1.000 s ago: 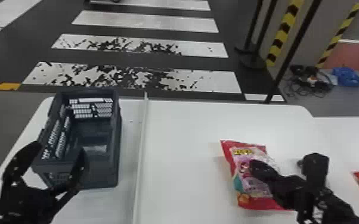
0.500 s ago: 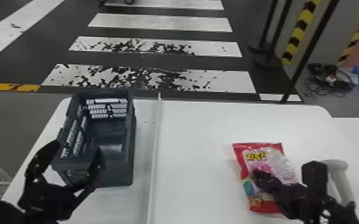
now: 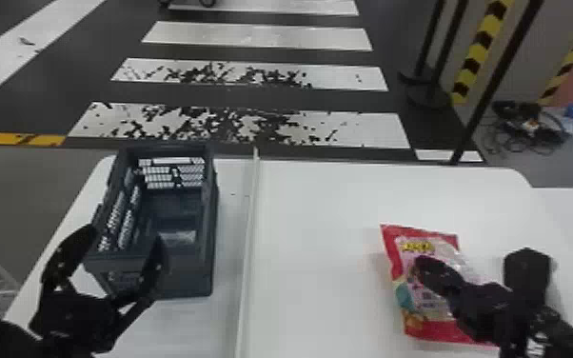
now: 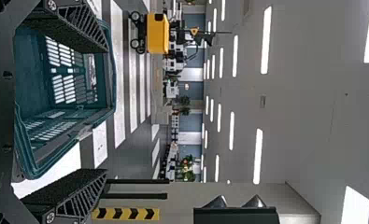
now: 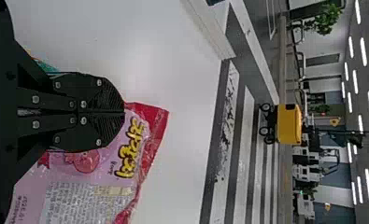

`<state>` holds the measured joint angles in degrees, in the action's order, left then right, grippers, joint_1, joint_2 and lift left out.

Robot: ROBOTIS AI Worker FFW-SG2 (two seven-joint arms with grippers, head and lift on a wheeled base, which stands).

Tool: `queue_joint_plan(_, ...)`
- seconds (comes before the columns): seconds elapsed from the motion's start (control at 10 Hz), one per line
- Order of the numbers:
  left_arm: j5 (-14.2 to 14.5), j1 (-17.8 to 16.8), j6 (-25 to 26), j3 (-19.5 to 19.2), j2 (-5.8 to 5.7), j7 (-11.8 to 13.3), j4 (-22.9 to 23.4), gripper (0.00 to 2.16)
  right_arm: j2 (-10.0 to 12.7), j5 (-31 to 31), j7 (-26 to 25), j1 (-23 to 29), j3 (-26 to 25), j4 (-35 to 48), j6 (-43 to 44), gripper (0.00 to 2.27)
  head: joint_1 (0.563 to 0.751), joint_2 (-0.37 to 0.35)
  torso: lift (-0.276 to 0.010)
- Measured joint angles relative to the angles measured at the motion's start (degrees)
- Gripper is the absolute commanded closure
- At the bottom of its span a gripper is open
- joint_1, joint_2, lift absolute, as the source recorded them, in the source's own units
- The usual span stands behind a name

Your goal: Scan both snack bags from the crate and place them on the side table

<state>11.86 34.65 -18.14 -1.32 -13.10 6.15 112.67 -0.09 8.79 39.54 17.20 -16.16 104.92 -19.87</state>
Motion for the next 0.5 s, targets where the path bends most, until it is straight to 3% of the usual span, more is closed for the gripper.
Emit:
queue_joint_plan(0.2, 0.0, 0.2, -0.4, 0.0, 0.00, 0.0, 0.0, 0.08, 0.0, -3.0, -0.9, 1.8, -2.0, 5.2, -0.4, 2.18, 0.695, -0.040, -0.098)
queue_joint_plan(0.3, 0.0, 0.4, -0.8, -0.1, -0.06, -0.1, 0.0, 0.08, 0.0, -3.4, -2.2, 2.0, -3.8, 5.8, -0.4, 2.02, 0.695, -0.068, -0.098)
queue_joint_plan(0.4, 0.1, 0.6, -1.2, -0.2, -0.16, -0.1, 0.2, 0.08, 0.0, -3.8, -2.6, 1.9, -6.1, 5.8, -0.5, 1.70, 0.695, -0.100, -0.098)
queue_joint_plan(0.5, 0.2, 0.7, -1.5, -0.3, -0.25, -0.3, 0.4, 0.08, 0.0, -4.2, -2.5, 2.0, -8.7, 5.7, -0.6, 0.65, 0.695, -0.116, -0.098)
